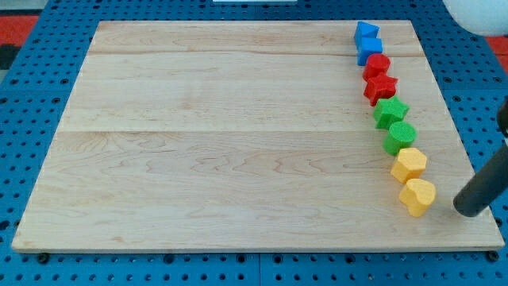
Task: Push the yellow heart right a bit
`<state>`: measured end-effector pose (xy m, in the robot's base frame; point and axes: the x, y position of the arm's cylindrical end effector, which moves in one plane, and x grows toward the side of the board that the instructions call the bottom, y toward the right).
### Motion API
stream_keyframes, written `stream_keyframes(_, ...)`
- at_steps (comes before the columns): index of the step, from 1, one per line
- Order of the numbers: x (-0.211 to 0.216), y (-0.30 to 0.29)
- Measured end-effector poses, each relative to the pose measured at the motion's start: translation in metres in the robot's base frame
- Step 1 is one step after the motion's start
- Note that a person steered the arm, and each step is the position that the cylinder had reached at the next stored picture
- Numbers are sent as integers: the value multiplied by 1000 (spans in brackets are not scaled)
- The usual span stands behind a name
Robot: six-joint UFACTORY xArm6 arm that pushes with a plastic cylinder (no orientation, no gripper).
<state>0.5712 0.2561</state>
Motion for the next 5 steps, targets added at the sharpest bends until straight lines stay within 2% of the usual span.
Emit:
stream_keyframes(2,-1,-35)
stream_keyframes(4,-1,-38)
stream_keyframes(5,14,-32)
